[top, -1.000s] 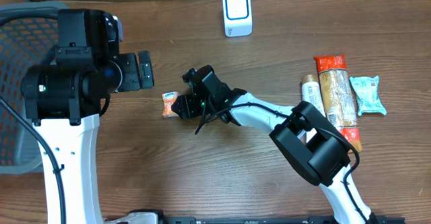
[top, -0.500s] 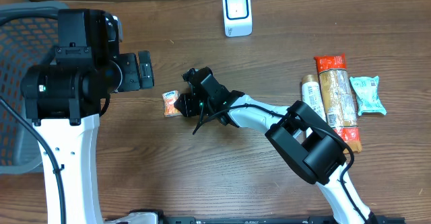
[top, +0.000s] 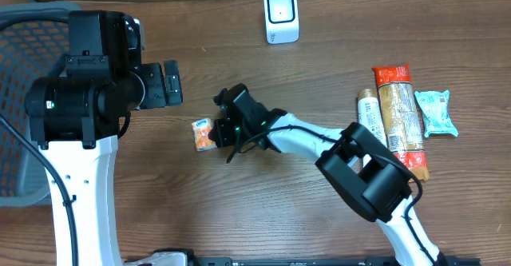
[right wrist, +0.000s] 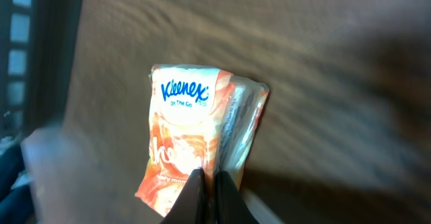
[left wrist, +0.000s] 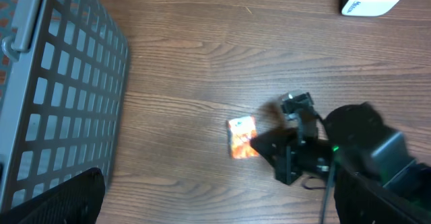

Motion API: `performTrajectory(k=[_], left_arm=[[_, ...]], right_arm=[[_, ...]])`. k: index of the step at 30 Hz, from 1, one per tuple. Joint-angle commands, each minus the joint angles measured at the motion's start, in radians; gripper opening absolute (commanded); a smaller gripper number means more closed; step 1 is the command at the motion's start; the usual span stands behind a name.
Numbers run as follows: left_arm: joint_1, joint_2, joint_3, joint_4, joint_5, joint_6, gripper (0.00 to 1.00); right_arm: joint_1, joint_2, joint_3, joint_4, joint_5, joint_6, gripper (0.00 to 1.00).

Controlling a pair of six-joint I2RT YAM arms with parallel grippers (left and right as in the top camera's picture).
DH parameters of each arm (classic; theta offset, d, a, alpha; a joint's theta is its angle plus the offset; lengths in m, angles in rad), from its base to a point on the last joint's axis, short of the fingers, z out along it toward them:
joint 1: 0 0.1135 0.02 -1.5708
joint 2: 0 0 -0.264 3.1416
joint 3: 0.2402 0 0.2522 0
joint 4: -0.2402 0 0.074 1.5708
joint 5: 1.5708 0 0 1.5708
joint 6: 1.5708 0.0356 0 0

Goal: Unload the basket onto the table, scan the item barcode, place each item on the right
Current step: 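Grasp the orange Kleenex pack with the right gripper and lift, then hold the Kleenex pack in front of the white scanner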

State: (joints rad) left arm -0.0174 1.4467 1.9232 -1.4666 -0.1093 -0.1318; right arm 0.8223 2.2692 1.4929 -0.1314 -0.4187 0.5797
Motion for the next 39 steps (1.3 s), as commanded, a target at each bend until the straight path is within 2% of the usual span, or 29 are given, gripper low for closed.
performTrajectory(k=[1, 3, 8, 13, 16, 19, 27, 30, 39], left_arm=[[0.008, 0.0, 0.001, 0.004, -0.005, -0.003, 1.0], [0.008, 0.0, 0.001, 0.004, -0.005, -0.003, 1.0], [0.008, 0.0, 0.001, 0.004, -0.005, -0.003, 1.0], [0.008, 0.0, 0.001, 0.004, -0.005, -0.003, 1.0], [0.008, 0.0, 0.001, 0.004, -0.005, -0.003, 1.0], [0.008, 0.0, 0.001, 0.004, -0.005, -0.003, 1.0], [0.008, 0.0, 0.001, 0.004, -0.005, -0.003, 1.0], [0.008, 0.0, 0.001, 0.004, -0.005, -0.003, 1.0], [0.008, 0.0, 0.001, 0.004, -0.005, -0.003, 1.0]], right_arm=[[-0.113, -0.106, 0.002, -0.092, -0.26, -0.004, 0.04], [-0.164, -0.133, 0.002, -0.145, -0.377, -0.039, 0.04], [-0.287, -0.148, 0.002, -0.245, -0.726, -0.248, 0.04], [-0.367, -0.148, 0.002, -0.364, -0.866, -0.436, 0.04], [-0.389, -0.148, 0.002, -0.379, -0.938, -0.458, 0.04], [-0.409, -0.149, 0.002, -0.318, -1.114, -0.456, 0.04], [-0.467, -0.189, 0.008, -0.28, -1.151, -0.275, 0.04], [-0.519, -0.238, 0.008, -0.229, -1.151, -0.158, 0.04], [-0.674, -0.384, 0.008, 0.059, -1.151, 0.135, 0.04]])
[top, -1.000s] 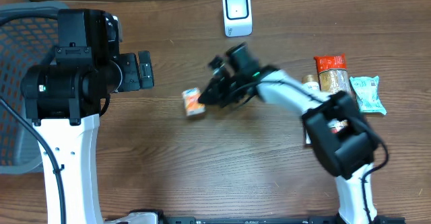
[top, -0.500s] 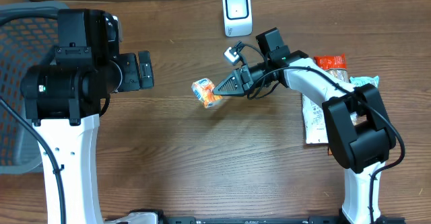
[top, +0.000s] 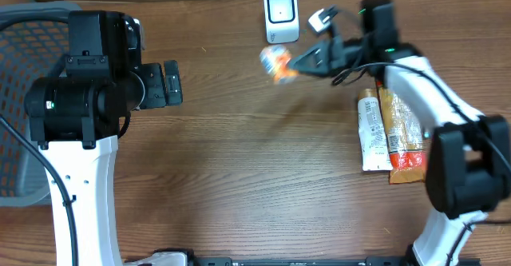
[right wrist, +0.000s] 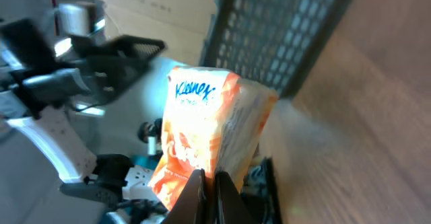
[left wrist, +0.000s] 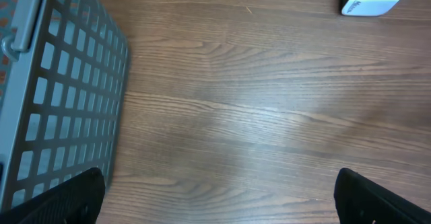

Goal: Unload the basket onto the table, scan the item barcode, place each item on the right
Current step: 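Hold the Kleenex pack in front of the white scanner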

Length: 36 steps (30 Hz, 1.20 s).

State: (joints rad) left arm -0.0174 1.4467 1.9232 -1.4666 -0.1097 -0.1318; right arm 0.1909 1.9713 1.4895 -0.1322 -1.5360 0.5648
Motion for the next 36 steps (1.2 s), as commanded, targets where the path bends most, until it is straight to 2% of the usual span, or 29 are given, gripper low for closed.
performTrajectory(k=[1, 10, 14, 16, 20, 23, 28, 31, 36], left_arm=[[0.008, 0.0, 0.001, 0.004, -0.005, -0.003, 1.0], [0.008, 0.0, 0.001, 0.004, -0.005, -0.003, 1.0], [0.008, 0.0, 0.001, 0.004, -0.005, -0.003, 1.0], [0.008, 0.0, 0.001, 0.004, -0.005, -0.003, 1.0], [0.008, 0.0, 0.001, 0.004, -0.005, -0.003, 1.0], [0.008, 0.0, 0.001, 0.004, -0.005, -0.003, 1.0], [0.008, 0.0, 0.001, 0.004, -0.005, -0.003, 1.0], [0.008, 0.0, 0.001, 0.004, -0.005, -0.003, 1.0], [0.008, 0.0, 0.001, 0.004, -0.005, -0.003, 1.0]], right_arm=[[-0.057, -0.097, 0.011, 0.096, -0.033, 0.18, 0.04], [-0.098, -0.116, 0.011, 0.324, -0.033, 0.379, 0.04], [-0.098, -0.116, 0.011, 0.479, -0.033, 0.482, 0.04], [-0.097, -0.116, 0.011, 0.544, -0.028, 0.484, 0.04], [-0.095, -0.116, 0.01, 0.55, 0.021, 0.433, 0.04], [-0.095, -0.114, 0.01, 0.479, 0.1, 0.349, 0.04], [-0.081, -0.114, 0.01, 0.159, 0.313, 0.119, 0.04], [-0.059, -0.114, 0.01, -0.065, 0.513, -0.043, 0.04], [-0.002, -0.114, 0.066, -0.288, 0.863, -0.193, 0.04]])
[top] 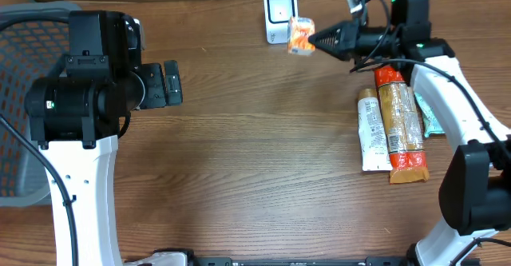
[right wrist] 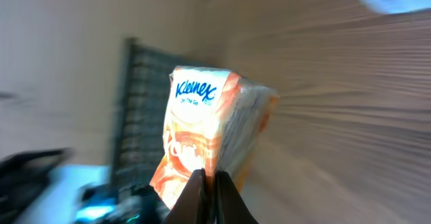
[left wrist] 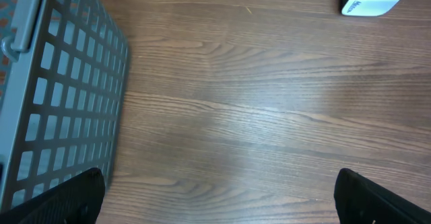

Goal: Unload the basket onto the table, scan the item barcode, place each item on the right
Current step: 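Hold the Kleenex pack in front of the white scanner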

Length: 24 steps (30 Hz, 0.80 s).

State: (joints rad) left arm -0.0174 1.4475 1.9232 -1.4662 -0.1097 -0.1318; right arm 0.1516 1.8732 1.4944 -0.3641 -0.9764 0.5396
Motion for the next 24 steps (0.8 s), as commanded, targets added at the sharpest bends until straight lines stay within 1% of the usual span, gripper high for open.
performTrajectory(k=[1, 3, 5, 7, 10, 13, 15, 16, 21, 24], left_arm=[[0.008, -0.001, 0.001, 0.003, -0.005, -0.003, 1.0], [0.008, -0.001, 0.001, 0.003, -0.005, -0.003, 1.0], [0.008, -0.001, 0.001, 0.003, -0.005, -0.003, 1.0], [0.008, -0.001, 0.001, 0.003, -0.005, -0.003, 1.0], [0.008, -0.001, 0.001, 0.003, -0.005, -0.003, 1.0], [0.008, -0.001, 0.001, 0.003, -0.005, -0.003, 1.0], [0.008, -0.001, 0.001, 0.003, -0.005, -0.003, 1.0], [0.008, -0.001, 0.001, 0.004, -0.005, -0.003, 1.0], [0.008, -0.001, 0.001, 0.003, -0.005, -0.003, 1.0], [0.008, -0.001, 0.001, 0.003, -0.005, -0.003, 1.0]], right_arm=[[0.055, -0.016, 0.095, -0.108, 0.405, -0.197, 0.04], [0.098, -0.016, 0.169, -0.196, 0.624, -0.246, 0.03], [0.151, -0.016, 0.24, -0.24, 0.848, -0.304, 0.04], [0.203, -0.014, 0.286, -0.238, 1.036, -0.367, 0.04], [0.269, -0.009, 0.294, -0.154, 1.244, -0.493, 0.04], [0.308, 0.034, 0.294, -0.031, 1.342, -0.64, 0.04], [0.321, 0.085, 0.294, 0.08, 1.378, -0.779, 0.04], [0.323, 0.107, 0.294, 0.121, 1.38, -0.826, 0.04], [0.322, 0.247, 0.294, 0.32, 1.375, -1.155, 0.04], [0.322, 0.323, 0.294, 0.39, 1.372, -1.285, 0.04]])
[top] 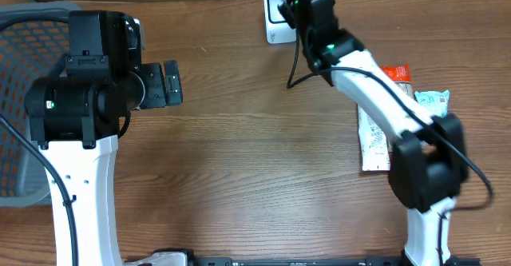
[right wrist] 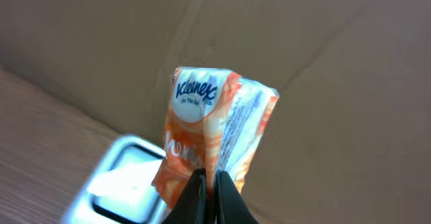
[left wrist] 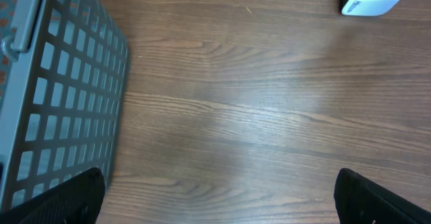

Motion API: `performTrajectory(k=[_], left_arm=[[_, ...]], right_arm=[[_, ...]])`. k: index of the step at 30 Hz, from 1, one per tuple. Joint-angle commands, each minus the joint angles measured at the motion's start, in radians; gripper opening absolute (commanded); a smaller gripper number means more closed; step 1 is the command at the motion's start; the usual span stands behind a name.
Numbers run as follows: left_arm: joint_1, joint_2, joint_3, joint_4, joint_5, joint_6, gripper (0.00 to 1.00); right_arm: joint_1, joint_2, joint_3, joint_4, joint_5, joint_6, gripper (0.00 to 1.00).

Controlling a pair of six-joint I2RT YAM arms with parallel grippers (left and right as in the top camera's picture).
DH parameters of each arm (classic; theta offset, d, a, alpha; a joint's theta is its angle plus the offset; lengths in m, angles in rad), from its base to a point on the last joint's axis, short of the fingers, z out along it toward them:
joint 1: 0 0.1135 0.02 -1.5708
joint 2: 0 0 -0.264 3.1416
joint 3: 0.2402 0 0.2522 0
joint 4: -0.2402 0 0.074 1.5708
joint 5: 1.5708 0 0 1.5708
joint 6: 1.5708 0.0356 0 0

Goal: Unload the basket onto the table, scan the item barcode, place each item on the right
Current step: 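Hold the Kleenex pack in front of the white scanner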

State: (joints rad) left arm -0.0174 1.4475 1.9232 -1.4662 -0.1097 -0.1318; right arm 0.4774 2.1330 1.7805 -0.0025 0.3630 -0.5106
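Note:
An orange Kleenex tissue pack (right wrist: 215,130) stands upright in my right gripper (right wrist: 207,183), which is shut on its lower edge. Just below and left of the pack lies the white barcode scanner (right wrist: 118,183) with its window facing up. From overhead, the right gripper covers the top of the scanner (top: 273,28) and hides the pack. My left gripper (top: 171,83) hangs open over the left of the table, its dark fingertips (left wrist: 67,197) at the bottom corners of its wrist view. The scanner also shows there at the top right.
A grey wire basket (left wrist: 54,96) stands at the far left. Several snack packets lie at the right: a white tube (top: 369,142), an orange packet (top: 397,73) and a teal packet (top: 435,102). A cardboard wall (right wrist: 303,62) rises behind the scanner.
My right gripper has gone from just right of the scanner to over it, now facing the cardboard wall, the tissue pack still in its grip. The left arm has not moved.
My right gripper was shut on the tissue pack lying on the table left of centre. Then it held the pack in the air close to the scanner, then just beside it. Now the pack is held above the scanner's window.

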Motion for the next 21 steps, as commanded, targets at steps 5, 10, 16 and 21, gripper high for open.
performTrajectory(k=[5, 10, 16, 21], left_arm=[[0.008, -0.001, 0.001, 0.003, -0.005, -0.003, 1.0], [0.008, -0.001, 0.001, 0.004, -0.005, -0.003, 1.0], [0.008, -0.001, 0.001, 0.004, -0.005, -0.003, 1.0], [0.008, -0.001, 0.001, 0.003, -0.005, -0.003, 1.0]], right_arm=[[-0.003, 0.166, 0.008, 0.055, 0.029, -0.396, 0.04], [-0.003, 0.206, 0.008, 0.059, 0.029, -0.429, 0.04], [0.0, 0.206, 0.008, 0.095, 0.056, -0.429, 0.04], [0.016, 0.2, 0.008, 0.095, 0.098, -0.428, 0.04]])
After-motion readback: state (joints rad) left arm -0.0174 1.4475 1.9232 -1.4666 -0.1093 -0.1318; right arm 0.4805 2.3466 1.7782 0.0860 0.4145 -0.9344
